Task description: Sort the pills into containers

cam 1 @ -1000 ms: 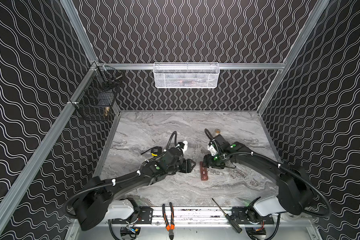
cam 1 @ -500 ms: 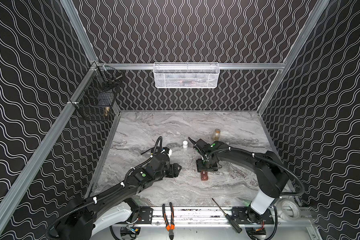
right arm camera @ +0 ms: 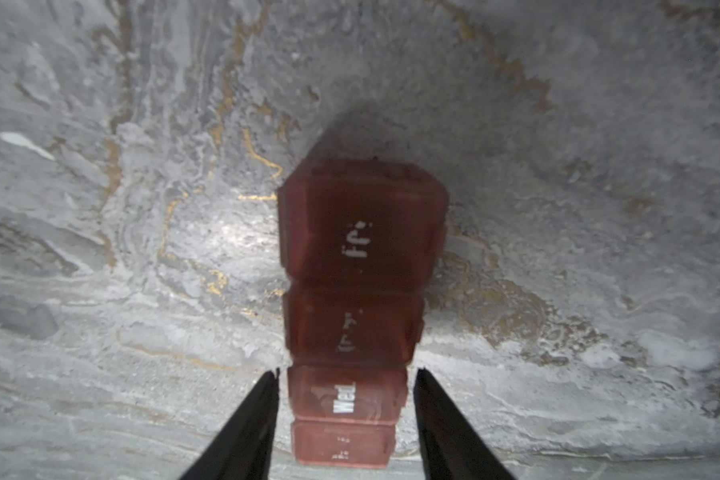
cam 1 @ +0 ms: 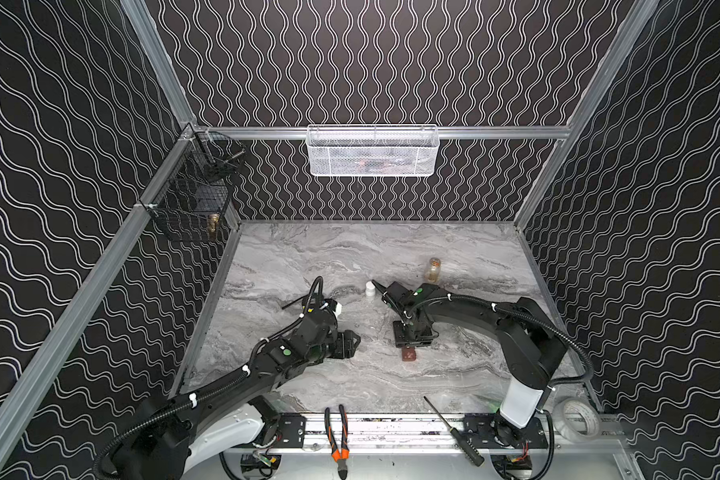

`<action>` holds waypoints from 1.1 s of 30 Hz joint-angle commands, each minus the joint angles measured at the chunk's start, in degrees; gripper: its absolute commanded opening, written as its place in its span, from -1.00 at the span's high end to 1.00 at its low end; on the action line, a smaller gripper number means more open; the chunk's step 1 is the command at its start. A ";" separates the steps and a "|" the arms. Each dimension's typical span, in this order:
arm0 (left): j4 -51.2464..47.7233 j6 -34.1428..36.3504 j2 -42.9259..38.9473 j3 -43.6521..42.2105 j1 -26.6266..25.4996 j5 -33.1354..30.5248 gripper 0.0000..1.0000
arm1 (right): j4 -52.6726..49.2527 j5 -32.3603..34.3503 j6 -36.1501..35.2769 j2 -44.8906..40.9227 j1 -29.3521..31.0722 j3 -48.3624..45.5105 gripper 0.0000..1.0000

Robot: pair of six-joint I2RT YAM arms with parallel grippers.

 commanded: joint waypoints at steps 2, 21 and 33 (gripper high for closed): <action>1.50 -0.07 -0.45 -0.44 0.34 0.72 -0.42 | -0.87 0.47 0.93 0.10 0.16 0.14 -0.01; 1.03 0.02 -0.58 -0.35 0.65 1.40 -0.41 | 0.08 -0.58 0.68 -0.08 0.19 -0.92 0.08; 6.50 -1.48 1.62 -0.35 1.34 5.90 -0.43 | -0.98 -0.54 -0.51 -4.30 0.18 -1.10 0.20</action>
